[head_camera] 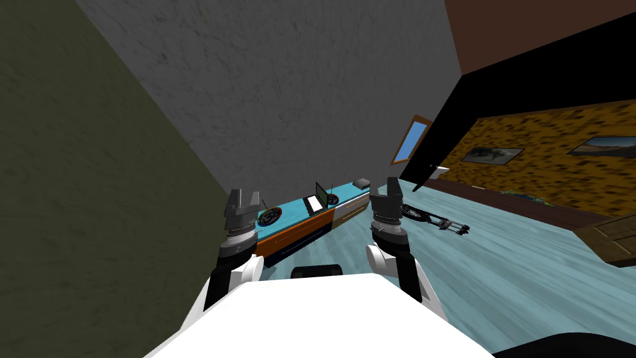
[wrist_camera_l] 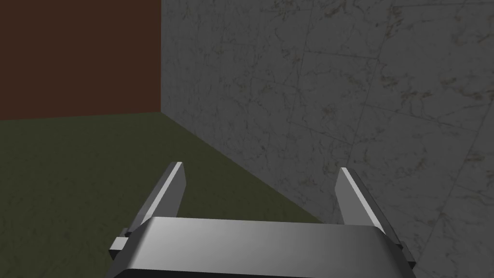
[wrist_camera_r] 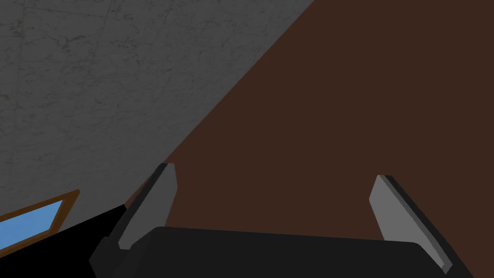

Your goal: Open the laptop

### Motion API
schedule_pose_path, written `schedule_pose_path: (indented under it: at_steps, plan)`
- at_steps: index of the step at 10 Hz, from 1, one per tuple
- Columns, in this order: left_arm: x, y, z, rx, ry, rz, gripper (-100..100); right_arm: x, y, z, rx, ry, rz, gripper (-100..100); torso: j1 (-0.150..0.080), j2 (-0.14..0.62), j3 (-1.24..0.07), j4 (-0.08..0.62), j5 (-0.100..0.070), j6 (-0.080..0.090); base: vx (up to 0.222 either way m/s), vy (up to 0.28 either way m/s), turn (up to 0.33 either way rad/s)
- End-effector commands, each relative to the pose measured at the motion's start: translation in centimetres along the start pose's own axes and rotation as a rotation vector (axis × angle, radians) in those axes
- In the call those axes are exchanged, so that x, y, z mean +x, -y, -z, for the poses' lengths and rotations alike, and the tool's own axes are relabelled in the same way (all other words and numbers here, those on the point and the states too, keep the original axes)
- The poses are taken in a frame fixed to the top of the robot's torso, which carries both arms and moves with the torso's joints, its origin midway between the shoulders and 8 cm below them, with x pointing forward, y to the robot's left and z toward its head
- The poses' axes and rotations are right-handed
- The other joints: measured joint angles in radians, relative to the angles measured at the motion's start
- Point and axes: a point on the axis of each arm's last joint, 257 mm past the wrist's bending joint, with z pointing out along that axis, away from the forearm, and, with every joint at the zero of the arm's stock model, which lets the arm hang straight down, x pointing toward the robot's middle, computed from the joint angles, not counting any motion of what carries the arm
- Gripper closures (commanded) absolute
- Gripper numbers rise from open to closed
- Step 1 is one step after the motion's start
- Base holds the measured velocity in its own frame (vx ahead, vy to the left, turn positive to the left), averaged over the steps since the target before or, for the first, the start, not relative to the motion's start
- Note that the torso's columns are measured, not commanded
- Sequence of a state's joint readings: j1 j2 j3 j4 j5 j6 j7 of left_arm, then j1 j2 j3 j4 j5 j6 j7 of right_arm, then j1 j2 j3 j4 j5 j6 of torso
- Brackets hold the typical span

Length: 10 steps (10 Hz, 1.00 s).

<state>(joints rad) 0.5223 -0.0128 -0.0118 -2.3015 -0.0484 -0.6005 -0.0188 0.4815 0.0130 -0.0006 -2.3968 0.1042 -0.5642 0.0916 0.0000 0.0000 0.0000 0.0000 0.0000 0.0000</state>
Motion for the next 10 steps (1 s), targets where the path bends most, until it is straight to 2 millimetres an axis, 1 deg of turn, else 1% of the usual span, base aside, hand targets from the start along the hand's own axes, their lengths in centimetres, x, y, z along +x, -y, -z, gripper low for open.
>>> schedule_pose_path:
  at_steps: [1, 3, 9, 10]
  plan:
    - [0.0, 0.0, 0.0, 0.0, 0.0, 0.0, 0, 0.0, 0.0, 0.0, 0.0, 0.0, 0.0, 0, 0.0, 0.041, -0.082, 0.041, 0.0, 0.0, 0.0, 0.0, 0.0]
    - [0.0, 0.01, 0.0, 0.0, 0.0, 0.0, 0, 0.0, -0.01, 0.0, 0.0, 0.0, 0.0, 0, 0.0, 0.175, -0.351, 0.176, 0.0, 0.0, 0.0, 0.0, 0.0]
    - [0.0, 0.02, -0.01, 0.0, 0.0, 0.0, 0, 0.0, -0.02, -0.01, 0.0, 0.0, 0.0, 0, 0.0, 0.618, -1.234, 0.617, 0.0, 0.0, 0.0, 0.0, 0.0]
    - [0.56, -0.26, 0.05, -0.006, -0.038, -0.011, -100, 0.0, -0.02, -0.01, 0.0, 0.0, 0.0, 0, 0.0, 0.691, -1.382, 0.691, 0.0, 0.0, 0.02, -0.015, 0.038]
